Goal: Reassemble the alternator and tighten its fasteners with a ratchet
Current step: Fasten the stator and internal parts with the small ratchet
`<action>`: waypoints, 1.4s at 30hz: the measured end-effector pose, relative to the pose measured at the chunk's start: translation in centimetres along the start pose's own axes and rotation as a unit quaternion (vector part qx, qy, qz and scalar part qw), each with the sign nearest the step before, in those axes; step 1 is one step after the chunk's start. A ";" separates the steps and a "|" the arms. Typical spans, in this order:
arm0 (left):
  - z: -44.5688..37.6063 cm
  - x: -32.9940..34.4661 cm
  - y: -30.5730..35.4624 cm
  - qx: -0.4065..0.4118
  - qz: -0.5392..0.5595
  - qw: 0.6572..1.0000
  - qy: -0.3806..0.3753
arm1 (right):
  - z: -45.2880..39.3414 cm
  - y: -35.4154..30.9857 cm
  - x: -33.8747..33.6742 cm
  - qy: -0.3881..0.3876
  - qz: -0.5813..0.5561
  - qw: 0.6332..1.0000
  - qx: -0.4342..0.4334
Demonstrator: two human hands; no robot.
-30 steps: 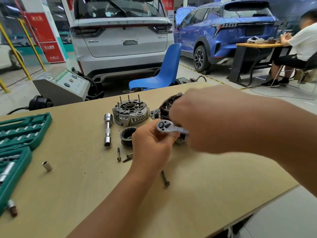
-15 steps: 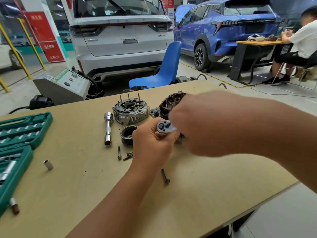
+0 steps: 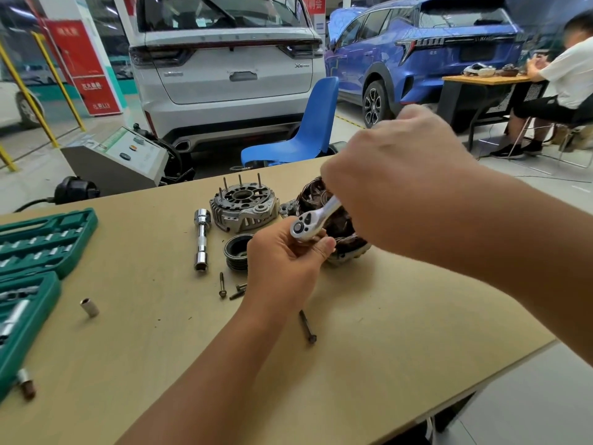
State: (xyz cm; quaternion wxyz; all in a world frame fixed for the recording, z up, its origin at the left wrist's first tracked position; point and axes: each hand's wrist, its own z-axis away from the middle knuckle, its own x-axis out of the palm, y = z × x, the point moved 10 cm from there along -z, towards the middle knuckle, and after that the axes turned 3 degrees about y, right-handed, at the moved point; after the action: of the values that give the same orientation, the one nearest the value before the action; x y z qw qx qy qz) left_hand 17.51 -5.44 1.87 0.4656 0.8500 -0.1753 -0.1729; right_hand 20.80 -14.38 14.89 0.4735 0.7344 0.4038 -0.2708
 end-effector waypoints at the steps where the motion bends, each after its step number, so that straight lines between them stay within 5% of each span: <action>1: 0.1 0.0 0.0 0.000 -0.002 1.000 0.004 | 0.0 -0.7 0.5 -0.025 -0.004 1.000 -0.015; 4: 0.4 -0.2 0.4 0.011 -0.001 1.000 0.023 | 1.0 -3.0 3.2 -0.163 -0.076 0.982 -0.054; 9: 0.0 0.3 0.6 0.021 -0.009 1.000 -0.019 | 0.1 -0.4 0.4 -0.013 -0.007 1.000 -0.006; 13: 0.3 0.0 1.2 0.026 0.012 1.000 0.004 | 1.1 -2.2 2.2 -0.094 -0.075 0.992 -0.028; 18: 0.2 0.4 0.7 0.036 0.001 0.999 -0.016 | 0.1 -0.1 0.5 -0.011 -0.021 1.000 -0.005; 22: 0.7 0.3 2.0 0.066 -0.008 0.998 0.004 | 1.0 -2.0 3.0 -0.107 -0.076 0.990 -0.048; 27: 0.2 0.6 0.4 0.013 0.031 0.999 -0.013 | 0.1 -0.4 0.4 -0.006 -0.025 1.000 -0.002; 32: 0.4 -0.2 0.1 0.005 0.018 1.000 0.014 | 0.8 -2.7 3.0 -0.133 -0.082 0.987 -0.047; 37: 0.0 0.2 -0.4 -0.026 0.046 0.998 -0.022 | 0.1 -0.3 -0.2 0.000 -0.011 1.000 0.000; 42: 0.1 0.5 0.6 0.004 0.044 0.999 -0.028 | 1.4 -2.1 1.4 -0.117 -0.069 0.990 -0.025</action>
State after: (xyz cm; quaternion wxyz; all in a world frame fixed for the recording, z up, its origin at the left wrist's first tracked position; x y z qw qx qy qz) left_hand 17.85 -6.09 2.22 0.4639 0.8383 -0.2263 -0.1755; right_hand 19.76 -14.69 12.28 0.5157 0.6564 0.4019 -0.3765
